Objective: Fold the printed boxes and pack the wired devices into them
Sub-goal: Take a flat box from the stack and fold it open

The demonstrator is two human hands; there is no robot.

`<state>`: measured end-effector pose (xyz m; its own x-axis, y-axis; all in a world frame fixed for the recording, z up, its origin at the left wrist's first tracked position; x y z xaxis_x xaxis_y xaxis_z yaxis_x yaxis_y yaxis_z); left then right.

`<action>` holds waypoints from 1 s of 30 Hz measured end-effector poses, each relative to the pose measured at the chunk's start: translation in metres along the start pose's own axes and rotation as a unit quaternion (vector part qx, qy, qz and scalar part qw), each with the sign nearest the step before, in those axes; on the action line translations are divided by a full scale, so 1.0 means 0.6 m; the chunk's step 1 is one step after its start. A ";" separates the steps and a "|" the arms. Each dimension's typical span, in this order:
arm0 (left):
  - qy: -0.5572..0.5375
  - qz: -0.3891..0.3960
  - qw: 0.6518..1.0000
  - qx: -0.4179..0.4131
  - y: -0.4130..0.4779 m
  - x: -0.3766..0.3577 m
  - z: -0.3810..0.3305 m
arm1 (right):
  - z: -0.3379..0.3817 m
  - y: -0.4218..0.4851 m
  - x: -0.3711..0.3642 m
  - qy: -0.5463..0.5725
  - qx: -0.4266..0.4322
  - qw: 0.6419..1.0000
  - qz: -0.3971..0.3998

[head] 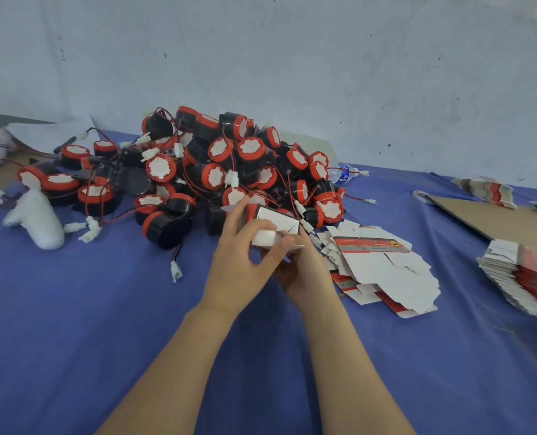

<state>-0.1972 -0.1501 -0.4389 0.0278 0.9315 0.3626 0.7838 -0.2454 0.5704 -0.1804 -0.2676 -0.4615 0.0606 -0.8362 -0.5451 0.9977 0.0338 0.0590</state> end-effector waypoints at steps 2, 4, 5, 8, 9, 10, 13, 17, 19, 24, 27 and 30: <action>0.000 -0.026 1.000 0.014 0.000 0.005 0.001 | -0.004 -0.001 -0.005 0.010 0.002 1.000 -0.003; 0.012 -0.066 0.998 0.015 0.000 0.010 0.004 | -0.007 -0.006 -0.018 0.031 0.009 0.999 0.019; 0.016 -0.088 0.996 0.015 0.001 0.012 0.005 | -0.007 -0.008 -0.026 0.037 0.008 0.999 0.028; -0.007 -0.136 0.990 0.031 0.002 0.018 0.006 | -0.011 -0.009 -0.041 -0.060 0.021 0.997 0.036; -0.036 -0.144 0.988 0.042 0.002 0.018 0.009 | -0.012 -0.008 -0.043 -0.128 0.038 0.991 0.031; -0.073 -0.144 0.985 0.060 0.003 0.016 0.013 | -0.014 -0.006 -0.042 -0.184 0.056 0.981 0.013; -0.154 -0.117 0.973 0.125 0.006 0.007 0.024 | -0.016 -0.005 -0.039 -0.222 0.105 0.969 -0.025; -0.176 -0.082 0.968 0.159 0.006 -0.001 0.029 | -0.021 -0.007 -0.038 -0.211 0.116 0.969 -0.058; -0.196 -0.085 0.964 0.160 0.008 0.003 0.029 | -0.023 -0.006 -0.041 -0.189 0.097 0.976 -0.053; -0.247 -0.090 0.948 0.181 0.012 0.008 0.030 | -0.015 -0.006 -0.042 -0.095 0.063 0.993 -0.011; -0.243 -0.112 0.944 0.195 0.013 0.008 0.039 | -0.009 -0.007 -0.041 -0.049 0.066 0.997 -0.010; -0.276 -0.133 0.929 0.209 0.015 0.008 0.045 | -0.011 -0.008 -0.048 -0.067 0.074 0.995 0.007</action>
<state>-0.1735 -0.1405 -0.4518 0.0223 0.9682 -0.2492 0.9776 0.0311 0.2084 -0.1868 -0.2400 -0.4519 0.0597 -0.9017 -0.4283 0.9806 -0.0273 0.1941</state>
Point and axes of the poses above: each hand's wrist, its own y-axis towards the middle knuckle, its own x-axis out of the back of the hand, z = x × y, the point moved 3 cm from there along y, towards the middle knuckle, and after that the axes turned 8 degrees about z, right-handed, at the moved point
